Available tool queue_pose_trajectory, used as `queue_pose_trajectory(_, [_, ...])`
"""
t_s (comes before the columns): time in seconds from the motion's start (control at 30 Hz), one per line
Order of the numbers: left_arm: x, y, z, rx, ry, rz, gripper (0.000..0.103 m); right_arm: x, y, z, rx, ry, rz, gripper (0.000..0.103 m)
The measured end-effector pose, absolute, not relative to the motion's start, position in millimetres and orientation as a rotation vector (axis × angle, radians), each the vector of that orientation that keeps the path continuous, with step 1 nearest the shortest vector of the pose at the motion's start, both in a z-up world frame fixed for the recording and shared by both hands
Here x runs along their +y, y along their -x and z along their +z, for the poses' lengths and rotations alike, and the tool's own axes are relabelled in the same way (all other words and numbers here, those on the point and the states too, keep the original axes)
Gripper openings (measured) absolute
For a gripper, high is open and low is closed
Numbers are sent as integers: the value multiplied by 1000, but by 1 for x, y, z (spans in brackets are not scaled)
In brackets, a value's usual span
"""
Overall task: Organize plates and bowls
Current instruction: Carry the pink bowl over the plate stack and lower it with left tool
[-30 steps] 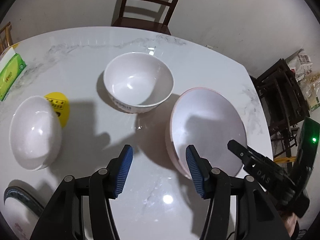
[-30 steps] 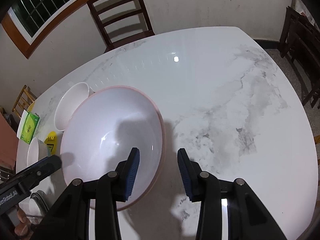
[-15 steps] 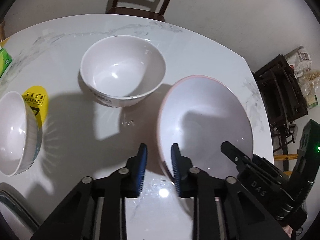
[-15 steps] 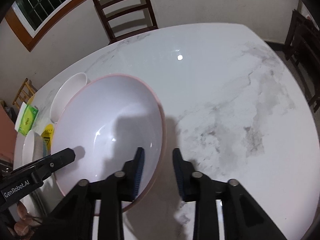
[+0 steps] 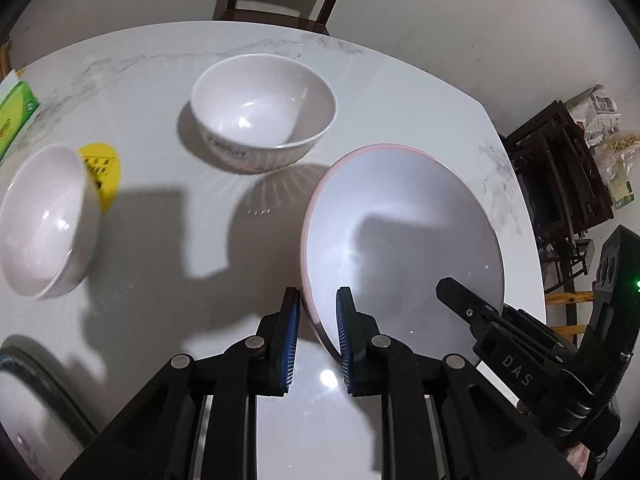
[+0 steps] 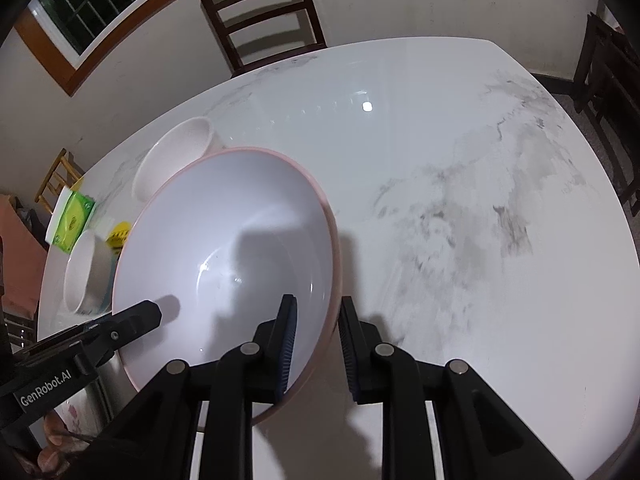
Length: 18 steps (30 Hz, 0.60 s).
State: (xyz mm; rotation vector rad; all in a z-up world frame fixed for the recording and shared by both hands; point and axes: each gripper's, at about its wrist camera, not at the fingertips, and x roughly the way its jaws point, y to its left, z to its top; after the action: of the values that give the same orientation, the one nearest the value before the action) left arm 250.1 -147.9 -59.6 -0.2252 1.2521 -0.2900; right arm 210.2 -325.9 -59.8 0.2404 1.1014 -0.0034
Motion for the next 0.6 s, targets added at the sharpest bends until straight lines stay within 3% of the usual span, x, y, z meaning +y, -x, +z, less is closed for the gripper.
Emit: queue_pose_trajectory(0.6, [-90, -156, -46, 1232, 230, -265, 15, -273, -119, -50, 1105, -231, 52, 22])
